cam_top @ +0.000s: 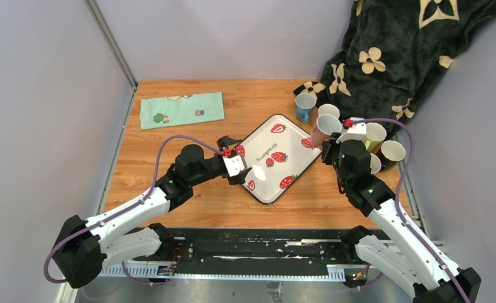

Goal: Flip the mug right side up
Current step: Place the cup at the corner of the board.

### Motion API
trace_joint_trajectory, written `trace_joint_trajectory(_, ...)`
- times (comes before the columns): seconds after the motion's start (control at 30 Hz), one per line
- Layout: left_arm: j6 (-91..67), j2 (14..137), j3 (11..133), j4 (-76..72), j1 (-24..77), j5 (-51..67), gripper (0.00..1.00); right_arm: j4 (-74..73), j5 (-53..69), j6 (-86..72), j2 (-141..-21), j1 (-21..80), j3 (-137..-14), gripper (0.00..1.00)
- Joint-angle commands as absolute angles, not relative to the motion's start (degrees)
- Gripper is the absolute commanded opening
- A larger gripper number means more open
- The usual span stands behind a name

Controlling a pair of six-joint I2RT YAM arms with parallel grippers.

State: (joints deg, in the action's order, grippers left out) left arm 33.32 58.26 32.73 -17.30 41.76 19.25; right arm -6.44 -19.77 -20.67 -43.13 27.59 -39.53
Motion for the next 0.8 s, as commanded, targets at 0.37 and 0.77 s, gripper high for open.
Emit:
trace_joint_trajectory(0.37,12.4,57.3,40.7,-5.8,41.8,-14.4,1.0,-7.3,-35.3,-6.2,-45.0,24.4,-34.5,0.0)
trace_joint_trajectory(0.77,13.1,56.6,39.3,-7.5,41.8,-14.5,1.0,-3.6,-30.9,-12.2,-50.2,18.4,-30.6,0.0)
